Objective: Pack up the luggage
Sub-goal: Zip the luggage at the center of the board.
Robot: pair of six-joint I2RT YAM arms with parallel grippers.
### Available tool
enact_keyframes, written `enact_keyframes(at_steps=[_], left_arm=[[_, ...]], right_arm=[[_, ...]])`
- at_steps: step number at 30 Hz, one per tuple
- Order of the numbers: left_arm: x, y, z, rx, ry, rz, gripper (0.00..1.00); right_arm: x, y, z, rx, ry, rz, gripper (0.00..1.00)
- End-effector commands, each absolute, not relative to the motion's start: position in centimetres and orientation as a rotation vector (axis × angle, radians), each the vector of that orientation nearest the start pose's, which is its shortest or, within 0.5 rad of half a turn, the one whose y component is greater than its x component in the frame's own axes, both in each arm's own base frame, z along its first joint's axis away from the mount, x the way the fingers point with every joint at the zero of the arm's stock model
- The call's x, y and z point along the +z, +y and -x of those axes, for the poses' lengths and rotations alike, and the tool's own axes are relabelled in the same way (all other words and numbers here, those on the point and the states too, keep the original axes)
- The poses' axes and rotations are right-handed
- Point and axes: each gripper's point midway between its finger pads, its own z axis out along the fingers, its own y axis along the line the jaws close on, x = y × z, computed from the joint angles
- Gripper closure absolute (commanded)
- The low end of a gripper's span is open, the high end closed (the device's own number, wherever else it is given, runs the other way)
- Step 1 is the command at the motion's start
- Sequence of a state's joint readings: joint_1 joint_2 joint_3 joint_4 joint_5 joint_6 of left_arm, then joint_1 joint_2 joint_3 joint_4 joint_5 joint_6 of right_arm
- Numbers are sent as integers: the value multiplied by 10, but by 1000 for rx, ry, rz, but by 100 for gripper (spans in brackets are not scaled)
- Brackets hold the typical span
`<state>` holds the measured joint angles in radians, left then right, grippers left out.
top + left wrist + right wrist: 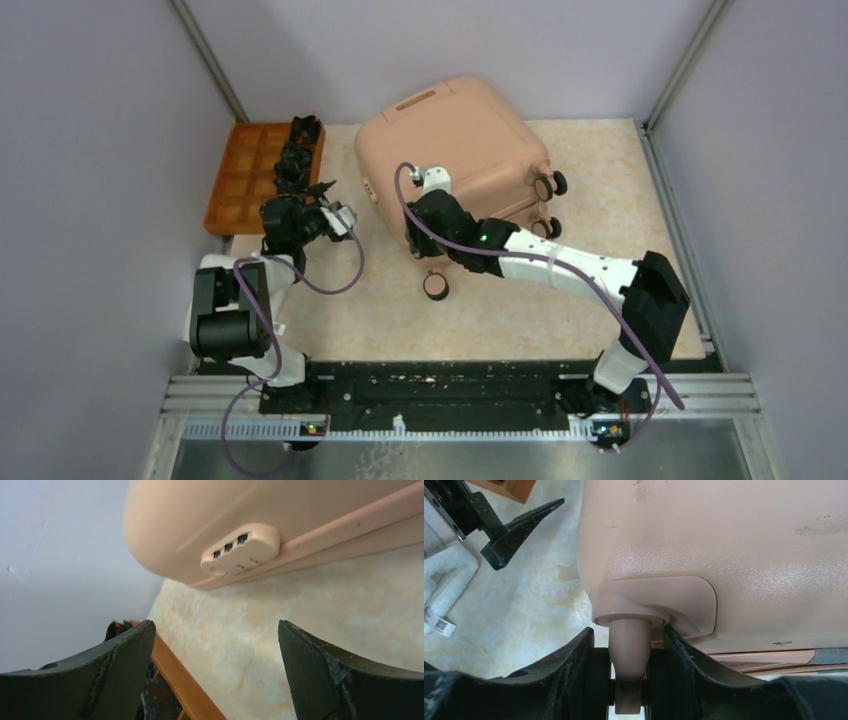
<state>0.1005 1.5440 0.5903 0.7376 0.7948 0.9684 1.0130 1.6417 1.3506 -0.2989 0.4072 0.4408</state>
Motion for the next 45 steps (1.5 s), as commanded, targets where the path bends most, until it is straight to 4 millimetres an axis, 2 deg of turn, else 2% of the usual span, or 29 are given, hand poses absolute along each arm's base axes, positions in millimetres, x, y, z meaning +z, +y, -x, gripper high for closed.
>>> enact_keyframes(at_steps=[1, 4, 7, 9, 12, 14, 16, 18, 20, 22, 26, 28, 36, 45], left_arm=[[177, -97, -410, -59, 984, -1265, 1], [166, -108, -396, -50, 862, -1370, 1], [155, -112, -392, 6, 772, -1464, 1], [161, -113, -397, 19, 752, -1469, 1], [182, -117, -413, 36, 758, -1417, 1], [179, -124, -414, 31, 743, -1433, 1], [167, -132, -415, 57, 713, -1479, 1], [167, -132, -422, 92, 710, -1473, 1], [164, -147, -427, 112, 681, -1480, 1], [159, -157, -426, 148, 630, -1499, 1], [168, -173, -425, 191, 546, -1459, 2], [175, -176, -432, 244, 516, -1432, 2], [245, -158, -453, 434, 426, -1159, 2], [305, -157, -449, 463, 340, -1096, 2]], right_arm=[[368, 350, -321, 692, 1710, 86, 100], [396, 339, -320, 750, 1645, 41, 100], [411, 335, -318, 790, 1623, 24, 100], [415, 334, -316, 816, 1615, 9, 100], [420, 328, -313, 849, 1593, -21, 100], [426, 323, -313, 880, 1563, -47, 100], [420, 324, -312, 864, 1591, -20, 100], [403, 324, -311, 835, 1654, -1, 100], [390, 320, -310, 819, 1673, -13, 100], [390, 316, -310, 828, 1656, -32, 100], [401, 318, -310, 839, 1640, -21, 100], [403, 319, -309, 842, 1641, -16, 100], [404, 306, -308, 823, 1636, -33, 100], [395, 284, -316, 763, 1655, -61, 100]])
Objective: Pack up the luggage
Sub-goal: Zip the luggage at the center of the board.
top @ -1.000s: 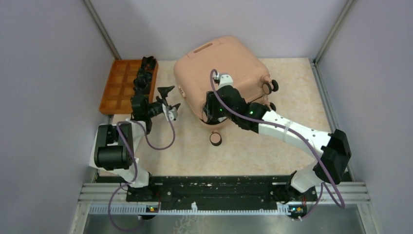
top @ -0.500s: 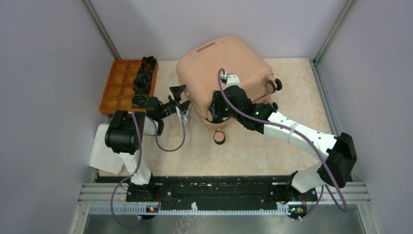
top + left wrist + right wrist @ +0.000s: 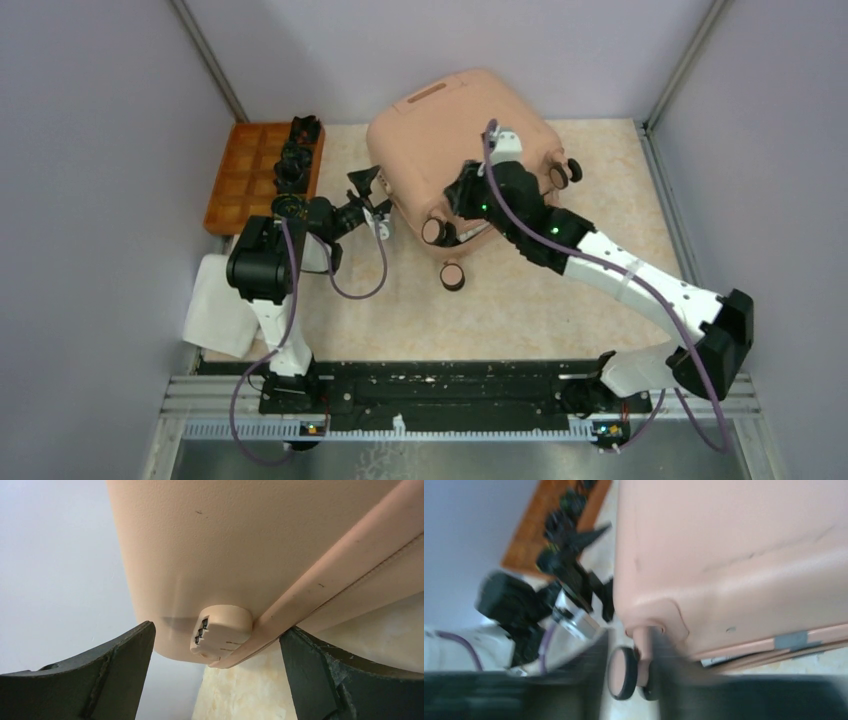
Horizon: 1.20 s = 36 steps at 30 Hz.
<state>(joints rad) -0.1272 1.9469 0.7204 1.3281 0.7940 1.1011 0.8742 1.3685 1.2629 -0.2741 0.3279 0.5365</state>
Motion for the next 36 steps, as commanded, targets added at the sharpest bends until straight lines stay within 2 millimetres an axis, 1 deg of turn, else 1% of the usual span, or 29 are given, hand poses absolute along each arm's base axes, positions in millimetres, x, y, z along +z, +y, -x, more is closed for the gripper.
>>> enact_keyframes(at_steps=[1, 4, 7, 8, 9, 10, 12, 13, 14, 16, 18, 20, 22, 25, 28, 31, 32, 34, 36], left_arm=[[311, -157, -449, 467, 328, -1091, 1], [329, -157, -449, 479, 306, -1072, 2], [342, -156, -452, 487, 296, -1058, 1], [346, -155, -452, 496, 287, -1055, 2], [351, -155, -452, 506, 274, -1051, 2], [356, -154, -452, 515, 264, -1046, 1], [369, -151, -453, 536, 243, -1035, 1], [376, -149, -453, 548, 233, -1029, 2], [384, -148, -453, 557, 222, -1027, 1], [395, -147, -451, 580, 189, -1029, 1], [410, -147, -444, 602, 148, -1019, 1], [424, -147, -436, 603, 123, -1007, 1], [439, -147, -431, 600, 125, -985, 2], [460, -147, -427, 615, 129, -950, 2], [477, -150, -415, 647, 56, -938, 2], [488, -157, -403, 654, -4, -939, 1], [491, -160, -400, 651, -11, -946, 2], [495, -163, -394, 652, -33, -956, 1], [494, -168, -386, 657, -60, -971, 1]], right_arm=[[394, 281, -317, 755, 1656, -66, 100], [391, 273, -319, 737, 1659, -77, 100], [382, 272, -320, 720, 1687, -58, 100], [378, 274, -319, 718, 1700, -41, 92], [373, 276, -318, 717, 1715, -24, 82], [366, 279, -318, 713, 1735, -4, 75], [353, 285, -318, 701, 1775, 41, 63], [345, 288, -318, 693, 1797, 56, 54], [337, 290, -319, 678, 1816, 75, 49], [321, 291, -321, 643, 1856, 101, 43], [309, 290, -321, 610, 1883, 109, 40], [303, 285, -319, 603, 1888, 89, 40], [301, 279, -316, 604, 1878, 58, 39], [304, 269, -311, 615, 1854, 13, 35], [304, 263, -305, 638, 1838, -15, 32], [292, 260, -299, 667, 1856, -40, 30], [284, 259, -297, 673, 1865, -48, 30], [278, 255, -294, 685, 1870, -71, 28], [274, 251, -293, 688, 1871, -91, 24]])
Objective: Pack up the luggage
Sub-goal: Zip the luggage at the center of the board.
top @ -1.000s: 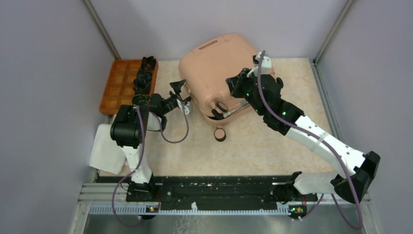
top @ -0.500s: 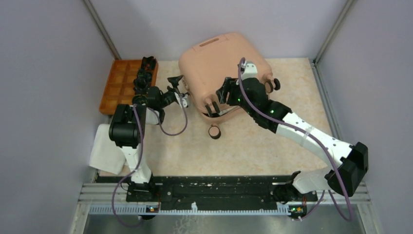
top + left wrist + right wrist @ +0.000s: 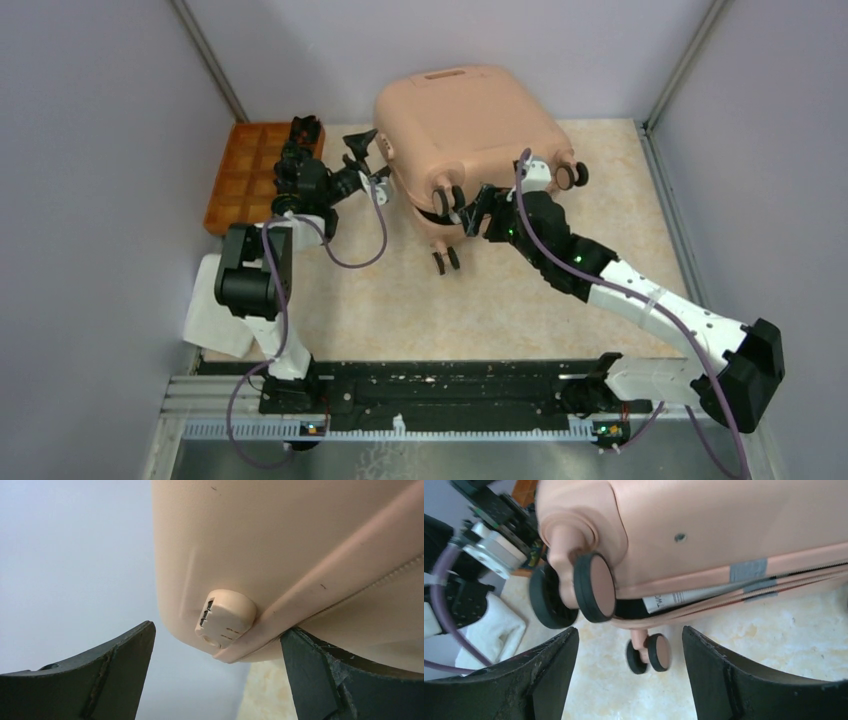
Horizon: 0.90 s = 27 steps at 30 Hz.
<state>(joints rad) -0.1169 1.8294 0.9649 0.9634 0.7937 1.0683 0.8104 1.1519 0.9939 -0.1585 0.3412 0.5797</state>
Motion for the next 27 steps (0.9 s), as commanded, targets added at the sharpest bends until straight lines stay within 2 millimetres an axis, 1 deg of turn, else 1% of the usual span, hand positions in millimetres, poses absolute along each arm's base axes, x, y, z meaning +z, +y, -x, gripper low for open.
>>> enact_keyframes(at_steps=[1, 3, 5, 8, 9, 10, 12, 14, 17, 20, 22, 25, 27], left_arm=[[492, -170, -382, 659, -74, -984, 1], [487, -173, -374, 654, -89, -1010, 1], [488, -177, -364, 651, -109, -1018, 2], [484, -182, -356, 653, -128, -1046, 2], [481, -184, -353, 651, -132, -1055, 1], [479, -185, -351, 647, -133, -1066, 2], [474, -186, -347, 649, -135, -1082, 1], [470, -185, -342, 643, -127, -1091, 1], [460, -183, -337, 643, -103, -1107, 1], [449, -182, -330, 646, -96, -1122, 1], [438, -181, -325, 622, -62, -1144, 1], [420, -181, -323, 602, -8, -1214, 1], [418, -180, -322, 568, 31, -1221, 2]], right_arm=[[273, 250, -290, 699, 1870, -86, 24], [261, 249, -285, 710, 1891, -86, 24], [243, 245, -279, 718, 1917, -108, 27], [219, 234, -272, 730, 1916, -170, 34], [216, 233, -271, 751, 1894, -193, 36], [219, 232, -271, 780, 1857, -212, 38], [216, 228, -271, 775, 1846, -246, 39], [222, 228, -273, 781, 1824, -251, 39], [237, 232, -275, 823, 1772, -242, 38], [242, 236, -276, 843, 1762, -246, 36], [241, 238, -278, 838, 1775, -246, 35], [234, 241, -280, 849, 1781, -260, 35], [226, 243, -282, 851, 1792, -278, 35]])
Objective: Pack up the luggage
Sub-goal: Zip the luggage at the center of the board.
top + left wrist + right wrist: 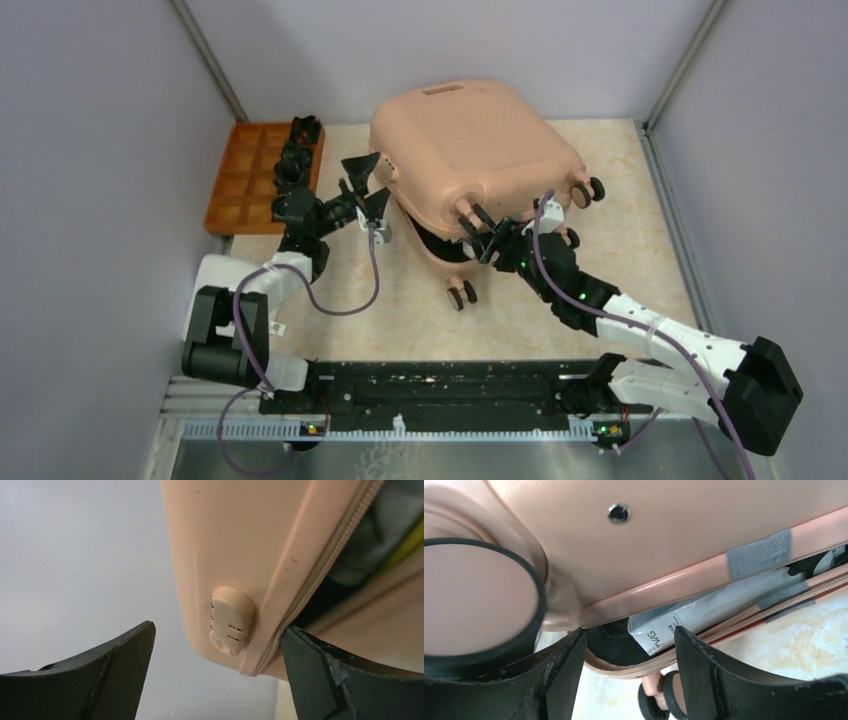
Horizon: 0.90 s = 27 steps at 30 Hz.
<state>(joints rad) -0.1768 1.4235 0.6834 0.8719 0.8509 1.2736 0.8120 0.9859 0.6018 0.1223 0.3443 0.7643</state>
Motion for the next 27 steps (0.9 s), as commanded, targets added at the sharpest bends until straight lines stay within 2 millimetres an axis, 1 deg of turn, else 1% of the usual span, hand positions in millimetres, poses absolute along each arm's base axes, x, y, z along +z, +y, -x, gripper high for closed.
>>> enact_keyframes(at_steps=[1, 3, 5, 6, 7, 9, 11, 13, 15, 18, 20, 22, 23, 25, 27], left_arm=[[417, -180, -321, 556, 43, -1225, 2], [416, -180, -321, 544, 63, -1233, 2], [416, -179, -321, 537, 84, -1234, 1], [417, -178, -322, 536, 93, -1233, 1], [419, -177, -322, 539, 100, -1231, 1], [419, -176, -322, 540, 109, -1229, 2], [421, -176, -323, 543, 112, -1227, 2], [421, -176, -323, 542, 116, -1232, 1], [419, -176, -323, 541, 115, -1236, 1], [408, -178, -325, 534, 121, -1264, 1], [401, -179, -325, 517, 131, -1273, 1], [397, -178, -329, 476, 188, -1268, 2], [394, -177, -334, 452, 236, -1272, 2], [384, -175, -348, 403, 345, -1304, 2], [367, -175, -356, 346, 444, -1364, 2]], right_arm=[[221, 245, -283, 850, 1800, -279, 36], [209, 248, -284, 838, 1830, -277, 39], [192, 248, -284, 812, 1866, -276, 44], [184, 247, -283, 800, 1883, -280, 48], [175, 246, -283, 788, 1896, -282, 51], [160, 243, -281, 763, 1923, -283, 53], [153, 241, -279, 755, 1931, -284, 53], [160, 240, -276, 787, 1900, -284, 52], [174, 234, -272, 823, 1846, -299, 49], [192, 224, -266, 873, 1774, -328, 43], [203, 219, -261, 908, 1735, -344, 41], [212, 214, -259, 911, 1708, -351, 40], [216, 211, -259, 905, 1702, -360, 40], [224, 210, -258, 904, 1695, -346, 38], [229, 210, -255, 895, 1714, -320, 37]])
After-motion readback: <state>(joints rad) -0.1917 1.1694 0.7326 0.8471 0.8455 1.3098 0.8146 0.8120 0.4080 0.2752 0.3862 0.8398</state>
